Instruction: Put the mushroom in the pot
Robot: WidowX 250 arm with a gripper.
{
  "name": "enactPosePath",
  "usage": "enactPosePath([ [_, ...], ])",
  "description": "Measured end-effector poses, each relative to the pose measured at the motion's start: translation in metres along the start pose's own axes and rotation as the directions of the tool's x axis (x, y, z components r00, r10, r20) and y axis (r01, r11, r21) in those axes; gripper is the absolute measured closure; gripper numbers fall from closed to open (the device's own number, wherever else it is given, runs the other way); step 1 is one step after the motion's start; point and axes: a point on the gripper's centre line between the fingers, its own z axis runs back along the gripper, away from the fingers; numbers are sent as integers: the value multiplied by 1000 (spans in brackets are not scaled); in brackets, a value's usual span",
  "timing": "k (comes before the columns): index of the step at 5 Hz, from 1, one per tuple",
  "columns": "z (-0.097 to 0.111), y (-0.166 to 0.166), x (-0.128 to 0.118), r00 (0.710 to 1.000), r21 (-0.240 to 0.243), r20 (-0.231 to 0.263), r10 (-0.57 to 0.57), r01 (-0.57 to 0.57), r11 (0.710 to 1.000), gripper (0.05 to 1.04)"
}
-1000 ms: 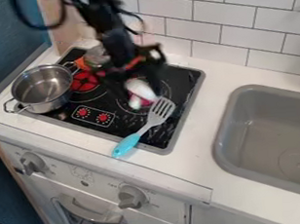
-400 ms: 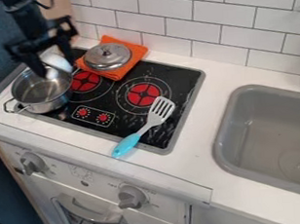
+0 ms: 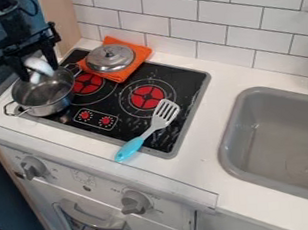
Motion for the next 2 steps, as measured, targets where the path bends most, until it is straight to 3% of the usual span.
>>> enactPosePath([
  [2,-28,-11,-7,999,65,-33,-42,44,997,342],
])
